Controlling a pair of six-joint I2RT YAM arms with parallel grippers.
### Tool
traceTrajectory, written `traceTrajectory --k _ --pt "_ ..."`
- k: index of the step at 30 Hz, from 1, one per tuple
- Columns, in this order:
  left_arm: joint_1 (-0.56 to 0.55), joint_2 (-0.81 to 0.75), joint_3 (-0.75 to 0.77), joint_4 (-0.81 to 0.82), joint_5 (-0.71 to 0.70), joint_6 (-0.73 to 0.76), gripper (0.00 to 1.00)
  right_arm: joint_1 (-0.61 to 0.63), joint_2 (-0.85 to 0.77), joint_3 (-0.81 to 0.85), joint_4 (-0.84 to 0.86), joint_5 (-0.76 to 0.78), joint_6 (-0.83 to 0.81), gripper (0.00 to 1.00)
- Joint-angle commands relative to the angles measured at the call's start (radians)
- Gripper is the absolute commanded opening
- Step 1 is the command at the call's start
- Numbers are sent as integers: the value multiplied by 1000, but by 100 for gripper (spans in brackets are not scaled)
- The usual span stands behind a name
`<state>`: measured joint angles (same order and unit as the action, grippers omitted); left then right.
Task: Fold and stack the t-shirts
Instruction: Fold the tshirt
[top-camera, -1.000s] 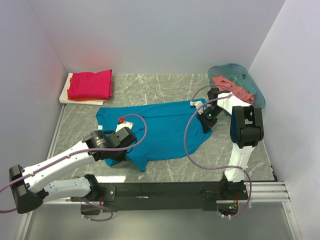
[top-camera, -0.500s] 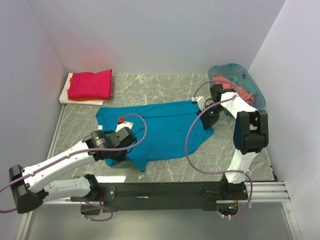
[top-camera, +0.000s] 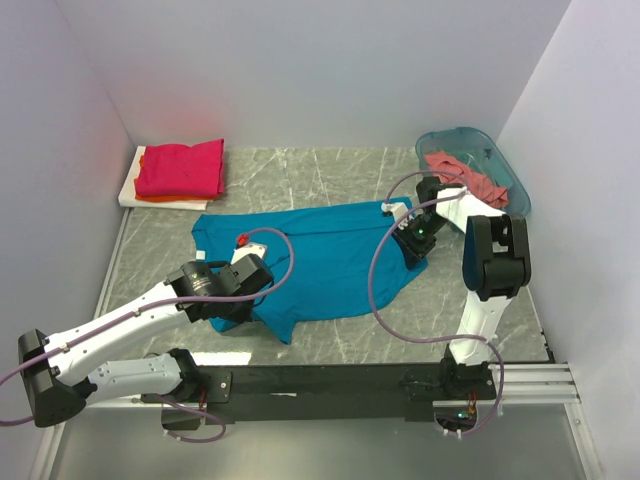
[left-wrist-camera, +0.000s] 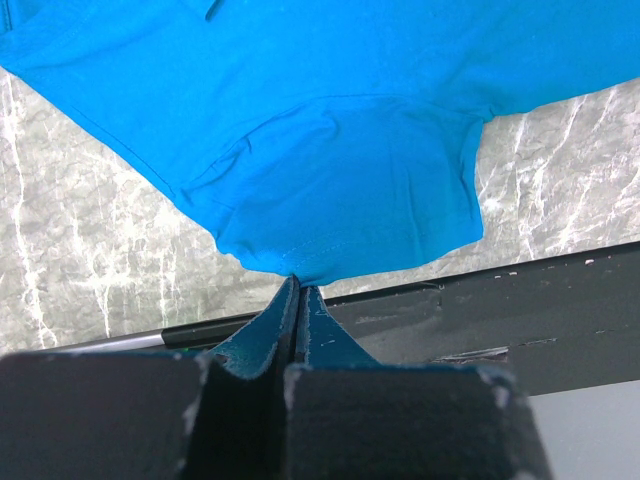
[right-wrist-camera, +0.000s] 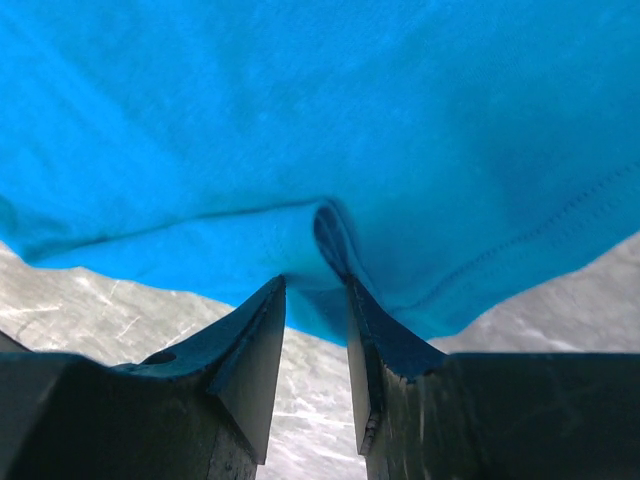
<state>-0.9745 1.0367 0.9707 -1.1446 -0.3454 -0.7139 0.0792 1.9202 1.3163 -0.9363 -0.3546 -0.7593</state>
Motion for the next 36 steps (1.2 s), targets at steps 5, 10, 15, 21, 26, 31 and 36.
traceTrajectory --k 5,10,15,21,26,31,36 --pt "3 -17 5 9 -6 14 1 4 16 9 17 6 5 31" --pt "3 -15 3 9 -4 16 1 4 -30 1 14 11 -2 14" --pt "3 -14 3 11 -3 16 1 4 -99 -8 11 19 -5 14" --pt "3 -21 5 8 -7 13 1 4 -170 -2 -12 -9 -5 8" --pt "3 -27 8 5 -32 -1 1 2 -202 -25 -15 -23 3 7" --pt "3 -41 32 2 -110 -30 1 -22 -268 -72 -2 -49 15 6" --pt "16 -67 124 35 -233 -33 1 -71 -313 -63 -44 -144 18 4"
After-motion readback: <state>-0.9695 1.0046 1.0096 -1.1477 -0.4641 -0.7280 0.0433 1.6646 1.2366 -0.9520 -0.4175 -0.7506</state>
